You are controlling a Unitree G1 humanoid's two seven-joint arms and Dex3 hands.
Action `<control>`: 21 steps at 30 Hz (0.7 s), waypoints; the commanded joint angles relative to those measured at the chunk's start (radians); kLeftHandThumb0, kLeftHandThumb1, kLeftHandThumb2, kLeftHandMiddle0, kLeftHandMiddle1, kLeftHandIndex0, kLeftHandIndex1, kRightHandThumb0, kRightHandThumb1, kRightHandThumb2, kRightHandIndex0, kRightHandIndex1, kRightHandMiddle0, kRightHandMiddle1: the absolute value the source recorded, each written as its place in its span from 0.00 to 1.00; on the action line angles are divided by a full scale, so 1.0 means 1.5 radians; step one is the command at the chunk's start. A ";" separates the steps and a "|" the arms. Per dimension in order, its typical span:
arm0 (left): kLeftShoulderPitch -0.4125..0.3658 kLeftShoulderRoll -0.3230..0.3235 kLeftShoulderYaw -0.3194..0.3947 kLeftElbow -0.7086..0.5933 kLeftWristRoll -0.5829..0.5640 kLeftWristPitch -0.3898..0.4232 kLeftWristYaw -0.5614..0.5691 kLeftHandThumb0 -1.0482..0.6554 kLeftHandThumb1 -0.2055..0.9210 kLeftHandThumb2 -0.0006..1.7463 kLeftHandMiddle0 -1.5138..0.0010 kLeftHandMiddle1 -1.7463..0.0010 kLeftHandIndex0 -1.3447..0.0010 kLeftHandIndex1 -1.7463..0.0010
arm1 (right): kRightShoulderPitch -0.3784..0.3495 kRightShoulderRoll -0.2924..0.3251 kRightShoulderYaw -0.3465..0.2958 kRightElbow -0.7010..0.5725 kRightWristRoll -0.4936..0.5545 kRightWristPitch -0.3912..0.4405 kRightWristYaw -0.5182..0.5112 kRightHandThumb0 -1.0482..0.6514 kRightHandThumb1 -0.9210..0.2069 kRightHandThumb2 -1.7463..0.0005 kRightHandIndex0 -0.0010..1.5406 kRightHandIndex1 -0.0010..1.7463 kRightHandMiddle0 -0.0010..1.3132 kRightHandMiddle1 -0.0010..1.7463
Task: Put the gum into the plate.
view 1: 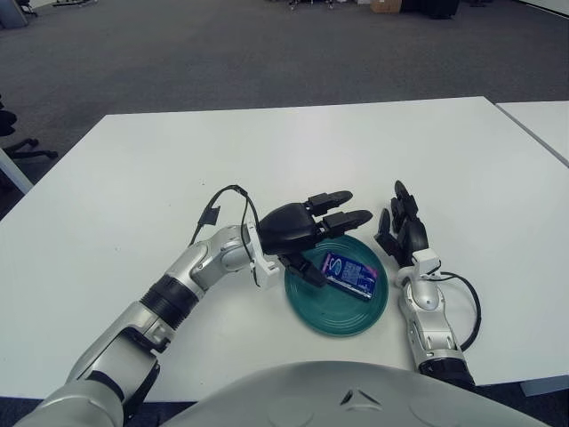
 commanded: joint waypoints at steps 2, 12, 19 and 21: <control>-0.004 0.010 0.023 0.016 -0.070 0.006 -0.040 0.00 1.00 0.25 1.00 1.00 1.00 1.00 | 0.052 0.008 -0.004 0.083 0.011 0.081 0.005 0.15 0.00 0.49 0.02 0.00 0.00 0.05; 0.009 -0.007 0.081 0.040 -0.275 0.120 -0.156 0.00 1.00 0.23 1.00 1.00 1.00 1.00 | 0.065 0.020 0.000 0.075 -0.002 0.068 -0.019 0.13 0.00 0.50 0.05 0.01 0.00 0.11; 0.136 -0.162 0.198 -0.041 -0.440 0.329 -0.025 0.00 1.00 0.43 0.95 0.99 1.00 0.91 | 0.077 0.029 -0.005 0.057 0.009 0.076 -0.022 0.15 0.00 0.49 0.07 0.01 0.00 0.15; 0.157 -0.194 0.220 -0.075 -0.481 0.414 0.003 0.00 1.00 0.48 0.88 0.98 1.00 0.78 | 0.080 0.031 -0.006 0.051 0.011 0.080 -0.022 0.15 0.00 0.49 0.07 0.01 0.00 0.16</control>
